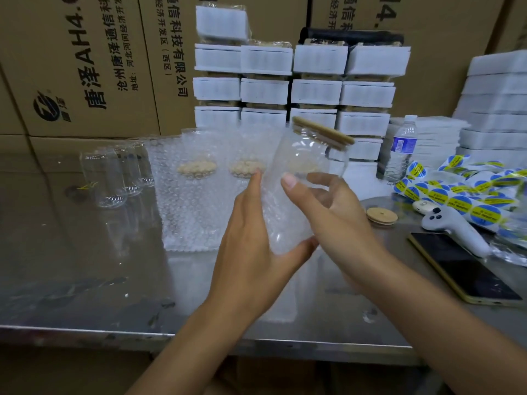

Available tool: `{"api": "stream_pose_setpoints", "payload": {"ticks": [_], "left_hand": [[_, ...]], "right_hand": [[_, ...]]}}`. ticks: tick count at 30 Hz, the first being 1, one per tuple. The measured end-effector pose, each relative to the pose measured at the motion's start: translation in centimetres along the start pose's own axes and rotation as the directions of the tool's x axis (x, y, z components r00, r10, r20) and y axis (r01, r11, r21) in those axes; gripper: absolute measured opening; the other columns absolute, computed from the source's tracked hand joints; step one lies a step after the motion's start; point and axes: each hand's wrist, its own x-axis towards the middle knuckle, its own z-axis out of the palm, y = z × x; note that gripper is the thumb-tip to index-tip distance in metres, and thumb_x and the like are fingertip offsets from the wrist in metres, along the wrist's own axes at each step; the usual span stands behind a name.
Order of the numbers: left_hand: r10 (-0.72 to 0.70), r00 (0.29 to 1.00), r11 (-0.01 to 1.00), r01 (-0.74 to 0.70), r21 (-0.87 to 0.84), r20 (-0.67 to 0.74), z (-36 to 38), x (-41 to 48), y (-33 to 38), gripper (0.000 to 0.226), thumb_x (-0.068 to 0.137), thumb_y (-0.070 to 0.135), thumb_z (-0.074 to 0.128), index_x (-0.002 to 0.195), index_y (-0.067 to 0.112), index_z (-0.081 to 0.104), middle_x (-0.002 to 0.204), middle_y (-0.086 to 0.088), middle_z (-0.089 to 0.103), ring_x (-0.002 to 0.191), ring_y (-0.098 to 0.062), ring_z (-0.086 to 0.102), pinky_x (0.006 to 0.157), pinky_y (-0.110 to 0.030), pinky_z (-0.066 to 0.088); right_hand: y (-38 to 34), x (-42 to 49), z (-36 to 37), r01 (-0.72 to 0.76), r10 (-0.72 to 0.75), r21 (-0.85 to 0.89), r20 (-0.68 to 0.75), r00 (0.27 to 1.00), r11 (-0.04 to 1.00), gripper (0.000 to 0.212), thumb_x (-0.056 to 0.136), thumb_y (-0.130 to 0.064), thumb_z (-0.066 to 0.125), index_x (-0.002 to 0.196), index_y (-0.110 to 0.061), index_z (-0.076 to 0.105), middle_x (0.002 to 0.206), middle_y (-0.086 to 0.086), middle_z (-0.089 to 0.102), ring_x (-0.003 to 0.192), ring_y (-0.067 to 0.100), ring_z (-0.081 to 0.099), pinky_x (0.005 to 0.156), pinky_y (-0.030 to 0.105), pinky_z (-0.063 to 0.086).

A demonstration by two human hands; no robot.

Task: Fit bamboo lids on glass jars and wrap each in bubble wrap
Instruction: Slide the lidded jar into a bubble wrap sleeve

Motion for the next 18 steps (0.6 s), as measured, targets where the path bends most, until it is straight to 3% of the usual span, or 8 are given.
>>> {"api": "stream_pose_setpoints", "payload": {"ticks": [3,5,7,10,12,14,18], "left_hand": [[-0.007,0.999,1.000,0.007,-0.010,-0.033,-0.5,0.9,0.1,0.108,0.066,0.060,0.067,0.152,0.026,0.011,0.142,0.020,0.026,0.120,0.021,0.019,0.086,0.011,0.019],[-0.015,0.999,0.999,0.014,-0.032,-0.033,-0.7,1.5,0.0,0.104,0.067,0.059,0.068,0.151,0.026,0.016,0.151,0.013,0.032,0.132,0.006,0.031,0.097,-0.004,0.033],[-0.046,0.998,0.993,0.042,-0.112,-0.031,-0.9,1.9,0.0,0.099,0.069,0.056,0.072,0.148,0.025,0.023,0.144,0.009,0.043,0.130,-0.004,0.044,0.100,-0.023,0.045],[-0.110,0.992,0.949,0.088,-0.301,-0.056,-1.3,2.4,-0.2,0.078,0.068,0.050,0.077,0.133,0.031,0.040,0.120,0.019,0.058,0.108,0.007,0.057,0.080,-0.006,0.045],[-0.168,0.985,0.906,0.139,-0.400,-0.038,-1.4,2.5,-0.5,0.063,0.067,0.048,0.079,0.119,0.041,0.043,0.112,0.019,0.061,0.100,0.010,0.060,0.073,-0.002,0.044],[-0.218,0.976,0.860,0.189,-0.473,-0.006,-1.5,2.6,-0.9,0.059,0.068,0.047,0.077,0.115,0.039,0.043,0.112,0.013,0.063,0.095,0.009,0.063,0.070,-0.002,0.045],[-0.261,0.965,0.795,0.223,-0.564,0.015,-1.6,2.8,-1.5,0.065,0.067,0.049,0.079,0.121,0.026,0.052,0.107,0.011,0.069,0.095,0.003,0.066,0.072,-0.009,0.049]], "right_hand": [[-0.1,0.3,0.0,-0.034,0.040,-0.073,0.088,0.995,0.997,0.105,0.036,-0.082,0.054,0.124,-0.026,0.052,0.107,-0.012,0.066,0.099,-0.004,0.061,0.070,0.015,0.046],[-0.4,0.5,0.0,-0.026,0.043,-0.129,0.125,0.991,0.991,0.103,0.040,-0.084,0.050,0.126,-0.026,0.052,0.113,-0.012,0.064,0.106,0.000,0.058,0.073,0.016,0.042],[-0.7,0.7,-0.2,0.005,0.029,-0.199,0.165,0.986,0.980,0.092,0.048,-0.085,0.043,0.122,-0.031,0.055,0.119,-0.015,0.060,0.111,-0.001,0.054,0.074,0.013,0.038],[-1.2,0.9,-0.2,0.049,0.010,-0.293,0.199,0.980,0.955,0.062,0.060,-0.082,0.030,0.100,-0.044,0.058,0.119,-0.019,0.052,0.116,-0.002,0.044,0.088,0.017,0.032],[-0.9,1.2,-0.3,0.122,-0.049,-0.382,0.197,0.979,0.916,0.082,0.059,-0.081,0.024,0.118,-0.037,0.059,0.117,-0.015,0.044,0.123,0.001,0.031,0.094,0.016,0.024],[-0.7,1.3,-0.2,0.176,-0.113,-0.466,0.159,0.981,0.867,0.096,0.056,-0.081,0.023,0.131,-0.031,0.056,0.111,-0.013,0.037,0.120,0.001,0.022,0.098,0.017,0.021],[0.0,1.2,-0.1,0.168,-0.128,-0.425,0.121,0.984,0.889,0.081,0.058,-0.080,0.029,0.122,-0.040,0.059,0.119,-0.013,0.032,0.121,0.001,0.024,0.101,0.022,0.022]]}}
